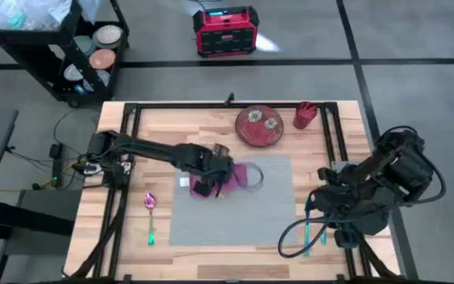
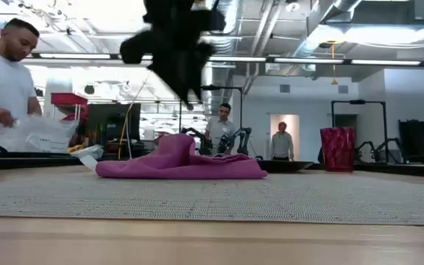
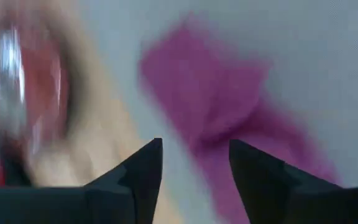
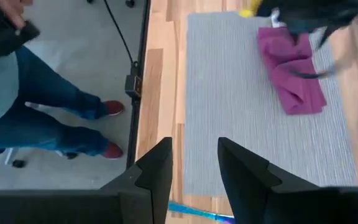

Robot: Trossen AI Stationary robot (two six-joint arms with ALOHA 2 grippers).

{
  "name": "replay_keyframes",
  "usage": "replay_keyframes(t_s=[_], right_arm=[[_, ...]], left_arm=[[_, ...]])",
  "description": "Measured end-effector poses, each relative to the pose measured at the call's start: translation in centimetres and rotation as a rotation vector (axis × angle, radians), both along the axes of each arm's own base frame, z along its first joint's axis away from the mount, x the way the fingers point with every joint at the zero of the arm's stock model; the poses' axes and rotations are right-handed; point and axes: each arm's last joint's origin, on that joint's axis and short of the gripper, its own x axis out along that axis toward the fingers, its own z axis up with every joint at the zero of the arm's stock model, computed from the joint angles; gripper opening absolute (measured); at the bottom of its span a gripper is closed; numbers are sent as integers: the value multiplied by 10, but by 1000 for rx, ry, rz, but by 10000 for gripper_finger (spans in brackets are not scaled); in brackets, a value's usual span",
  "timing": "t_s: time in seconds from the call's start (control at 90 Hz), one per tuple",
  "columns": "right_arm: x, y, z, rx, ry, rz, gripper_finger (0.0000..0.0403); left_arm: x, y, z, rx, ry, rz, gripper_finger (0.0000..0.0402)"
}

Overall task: Set table place
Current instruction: Fold the violet table napkin on the gray table mat

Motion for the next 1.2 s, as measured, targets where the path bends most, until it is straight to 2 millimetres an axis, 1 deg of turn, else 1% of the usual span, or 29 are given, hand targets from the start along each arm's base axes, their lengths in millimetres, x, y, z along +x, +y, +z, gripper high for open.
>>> replay_keyframes(t_s=[0.122, 0.222, 0.333, 0.533, 0.689, 0.889, 1.2], right_arm=[[0, 0, 0, 26, 7, -32, 115], [1, 1, -2, 36, 16, -51, 115], [1, 2, -3, 33, 20, -51, 115], [1, 1, -3, 28, 19, -45, 115], [1, 1, -3, 23, 17, -39, 115], [1, 1, -3, 22, 17, -38, 115], [1, 1, -3, 50, 23, -71, 115]], left_arm=[[4, -1, -22, -48, 89, -50, 145], [5, -3, -32, -64, 141, -85, 144], [6, -5, -33, -85, 143, -132, 144], [7, -10, -33, -101, 124, -135, 144], [7, -15, -48, -118, 89, -168, 144], [10, -16, -47, -107, 47, -166, 144], [6, -14, -68, -134, 16, -92, 144]])
